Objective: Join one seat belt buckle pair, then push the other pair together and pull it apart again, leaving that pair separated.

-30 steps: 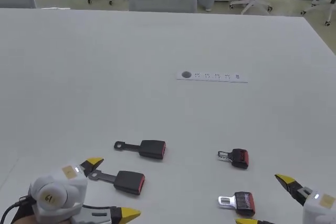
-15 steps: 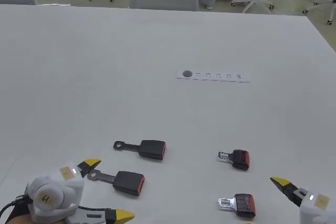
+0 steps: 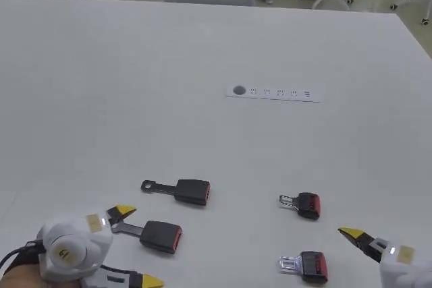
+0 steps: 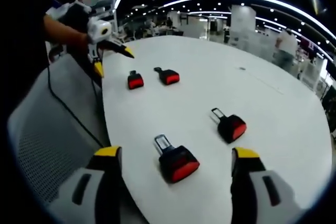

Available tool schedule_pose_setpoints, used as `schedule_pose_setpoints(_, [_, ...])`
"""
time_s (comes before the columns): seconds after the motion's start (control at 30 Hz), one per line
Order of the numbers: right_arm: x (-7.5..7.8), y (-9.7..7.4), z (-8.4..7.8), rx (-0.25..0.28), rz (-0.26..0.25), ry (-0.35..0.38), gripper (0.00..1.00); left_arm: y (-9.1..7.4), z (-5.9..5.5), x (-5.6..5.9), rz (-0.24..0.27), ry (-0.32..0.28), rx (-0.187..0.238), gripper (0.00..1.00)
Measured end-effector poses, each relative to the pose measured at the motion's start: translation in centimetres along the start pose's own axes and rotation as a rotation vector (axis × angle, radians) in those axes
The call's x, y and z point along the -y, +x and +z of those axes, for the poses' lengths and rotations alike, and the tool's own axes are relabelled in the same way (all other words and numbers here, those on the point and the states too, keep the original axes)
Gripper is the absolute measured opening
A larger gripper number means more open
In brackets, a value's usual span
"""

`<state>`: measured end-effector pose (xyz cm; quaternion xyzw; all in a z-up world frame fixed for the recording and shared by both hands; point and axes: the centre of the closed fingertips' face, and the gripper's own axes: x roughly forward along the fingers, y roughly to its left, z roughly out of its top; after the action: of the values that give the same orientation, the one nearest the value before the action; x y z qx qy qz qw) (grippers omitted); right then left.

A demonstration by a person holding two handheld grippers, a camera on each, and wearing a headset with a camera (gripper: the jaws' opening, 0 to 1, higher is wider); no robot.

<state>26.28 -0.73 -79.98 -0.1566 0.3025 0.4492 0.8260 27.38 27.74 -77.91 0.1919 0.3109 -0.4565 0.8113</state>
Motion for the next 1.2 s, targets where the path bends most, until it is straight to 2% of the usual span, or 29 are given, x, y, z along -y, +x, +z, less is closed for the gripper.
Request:
schedule_pose_setpoints(0.07, [0.1, 0.3, -0.1, -0.007, 0.013, -0.008, 0.84, 0.2, -0.5, -0.4, -0.006, 0.075, -0.036, 0.86])
schedule_pose_setpoints(0.1, [0.2, 0.4, -0.1, -0.011, 0.020, -0.003, 0.84, 0.3, -0.7, -0.4, -0.014, 0.089, -0.048, 0.84])
schedule_pose_setpoints(0.17, [0.3, 0.7, -0.2, -0.020, 0.032, -0.010, 0.84, 0.7, -0.9, -0.5, -0.032, 0.085, -0.057, 0.83])
schedule_pose_setpoints(0.43, [0.3, 1.9, -0.7, -0.072, 0.110, -0.046, 0.76, 1.9, -1.6, -1.7, -0.078, 0.133, -0.093, 0.76])
schedule_pose_setpoints(0.6, [0.6, 2.5, -0.9, -0.097, 0.141, -0.060, 0.74, 3.0, -2.2, -2.4, -0.116, 0.172, -0.135, 0.72])
schedule_pose_setpoints(0.7, [0.6, 2.8, -1.3, -0.120, 0.172, -0.074, 0.72, 3.8, -3.3, -2.7, -0.153, 0.231, -0.195, 0.70])
schedule_pose_setpoints(0.8, [0.5, 3.1, -1.9, -0.151, 0.202, -0.095, 0.70, 4.4, -3.5, -3.2, -0.171, 0.244, -0.208, 0.68])
schedule_pose_setpoints(0.9, [0.4, 3.2, -2.3, -0.170, 0.225, -0.112, 0.66, 4.8, -3.9, -3.4, -0.200, 0.293, -0.235, 0.64])
schedule_pose_setpoints(0.97, [0.4, 3.2, -2.6, -0.184, 0.239, -0.121, 0.63, 5.2, -4.3, -3.6, -0.211, 0.303, -0.250, 0.63])
schedule_pose_setpoints(1.1, [0.4, 3.4, -3.2, -0.203, 0.261, -0.133, 0.61, 5.7, -4.6, -3.7, -0.232, 0.318, -0.269, 0.59])
schedule_pose_setpoints(1.2, [0.5, 3.5, -3.4, -0.215, 0.268, -0.133, 0.57, 5.7, -4.4, -3.6, -0.252, 0.310, -0.260, 0.59])
